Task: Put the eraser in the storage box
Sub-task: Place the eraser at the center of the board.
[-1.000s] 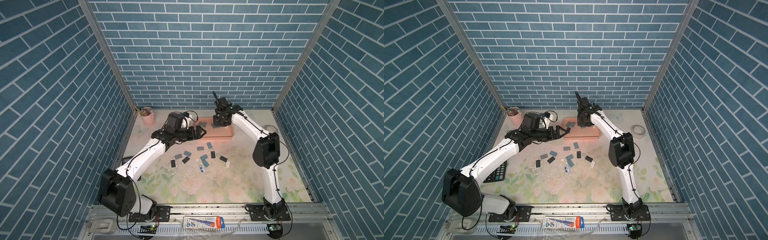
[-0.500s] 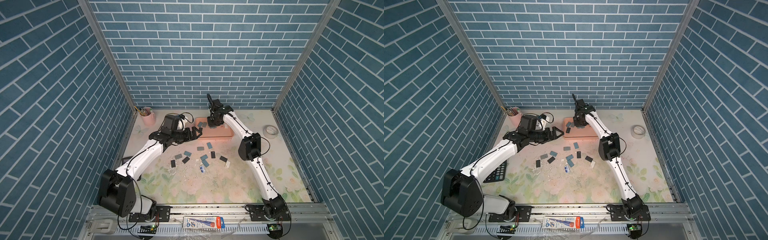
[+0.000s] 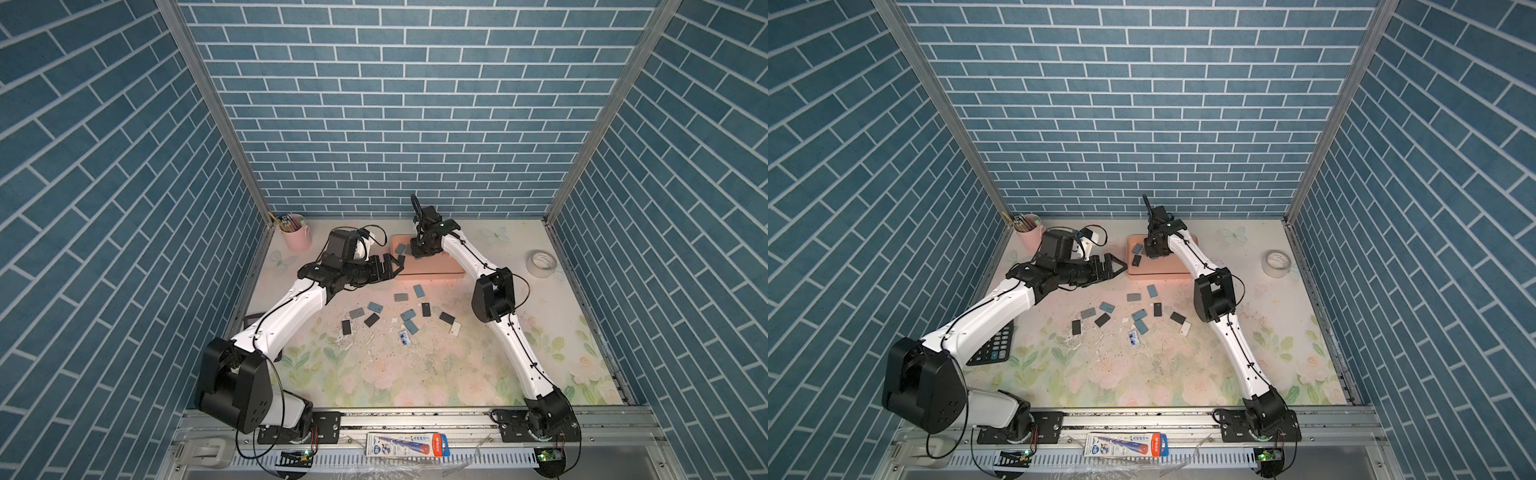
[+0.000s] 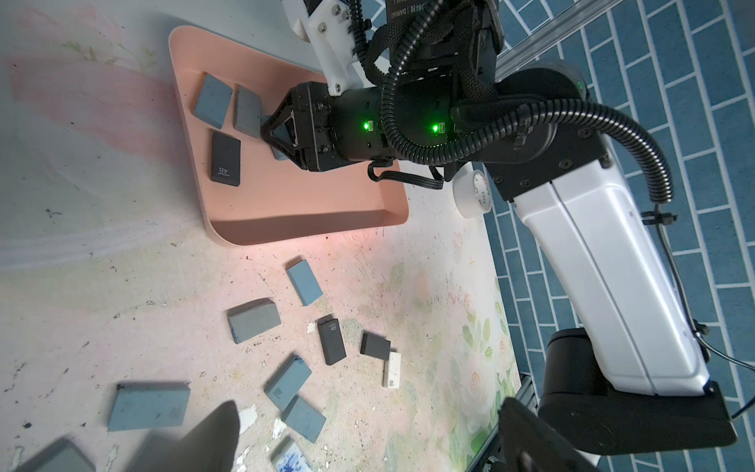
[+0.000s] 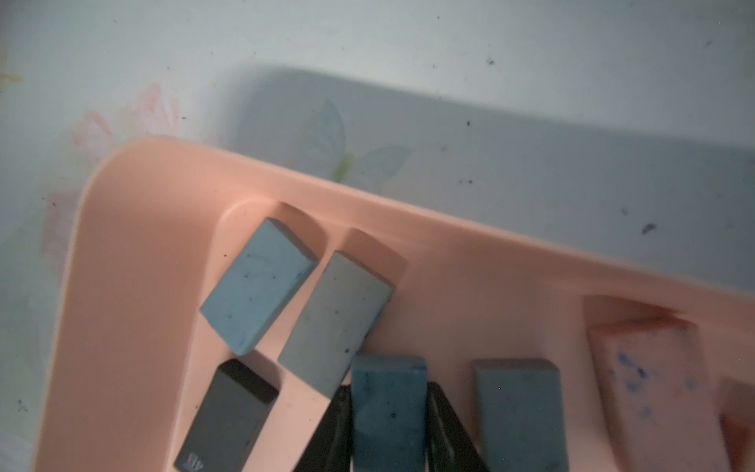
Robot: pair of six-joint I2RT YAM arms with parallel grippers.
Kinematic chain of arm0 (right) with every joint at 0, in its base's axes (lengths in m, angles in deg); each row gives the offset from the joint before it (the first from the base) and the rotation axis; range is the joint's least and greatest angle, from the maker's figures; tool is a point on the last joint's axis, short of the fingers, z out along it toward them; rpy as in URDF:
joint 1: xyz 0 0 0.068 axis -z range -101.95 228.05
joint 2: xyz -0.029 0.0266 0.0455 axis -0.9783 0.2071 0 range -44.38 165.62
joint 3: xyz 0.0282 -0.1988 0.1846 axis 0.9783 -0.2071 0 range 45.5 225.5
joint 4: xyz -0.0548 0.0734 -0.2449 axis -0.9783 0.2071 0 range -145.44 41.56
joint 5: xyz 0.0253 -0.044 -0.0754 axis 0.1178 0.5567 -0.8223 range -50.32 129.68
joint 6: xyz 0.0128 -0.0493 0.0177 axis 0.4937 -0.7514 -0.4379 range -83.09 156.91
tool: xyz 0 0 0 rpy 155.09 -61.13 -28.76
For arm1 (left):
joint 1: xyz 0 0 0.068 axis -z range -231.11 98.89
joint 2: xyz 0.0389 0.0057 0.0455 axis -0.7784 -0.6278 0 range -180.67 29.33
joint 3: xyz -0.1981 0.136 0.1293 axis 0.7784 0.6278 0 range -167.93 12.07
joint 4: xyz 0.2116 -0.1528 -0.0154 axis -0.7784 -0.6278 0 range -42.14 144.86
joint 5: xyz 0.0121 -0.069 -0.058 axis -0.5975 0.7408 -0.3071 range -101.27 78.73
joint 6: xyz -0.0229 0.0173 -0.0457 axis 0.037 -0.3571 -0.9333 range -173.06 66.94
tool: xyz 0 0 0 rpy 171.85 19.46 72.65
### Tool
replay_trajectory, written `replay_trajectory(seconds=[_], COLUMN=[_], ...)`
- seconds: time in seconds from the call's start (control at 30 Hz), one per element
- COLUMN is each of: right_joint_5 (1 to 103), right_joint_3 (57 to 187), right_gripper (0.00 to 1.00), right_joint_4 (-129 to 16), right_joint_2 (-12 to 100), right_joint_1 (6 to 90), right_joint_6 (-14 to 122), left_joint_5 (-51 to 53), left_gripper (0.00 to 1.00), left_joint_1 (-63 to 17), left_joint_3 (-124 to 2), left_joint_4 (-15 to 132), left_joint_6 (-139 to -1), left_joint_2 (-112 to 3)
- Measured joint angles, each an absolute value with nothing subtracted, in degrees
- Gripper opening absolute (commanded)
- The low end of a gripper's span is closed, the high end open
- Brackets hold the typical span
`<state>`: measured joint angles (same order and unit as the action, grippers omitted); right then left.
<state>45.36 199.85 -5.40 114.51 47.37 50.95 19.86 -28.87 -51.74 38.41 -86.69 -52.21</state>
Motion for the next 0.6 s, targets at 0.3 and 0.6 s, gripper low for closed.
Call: replay_trajectory(seconds=[0.3,0.6], right_joint_5=[42.71,41.84], right_joint_3=[199.85,199.85], right_gripper=[0.36,0.43], right_joint_4=[-6.93,-7.56], right_joint_2=[114.77,114.8], right_joint_1=[47.46,47.7], right_joint_6=[50.95,50.95], left_joint_5=[19.86,18.4], left_gripper=[1.0,1.0], left_joint_1=[-29.02,-29.09], left_joint_3=[-51.74,-51.96], left_joint_4=[38.24,35.96], left_joint_6=[-86.27,-84.94], left_joint_2=[-52.36,-52.78])
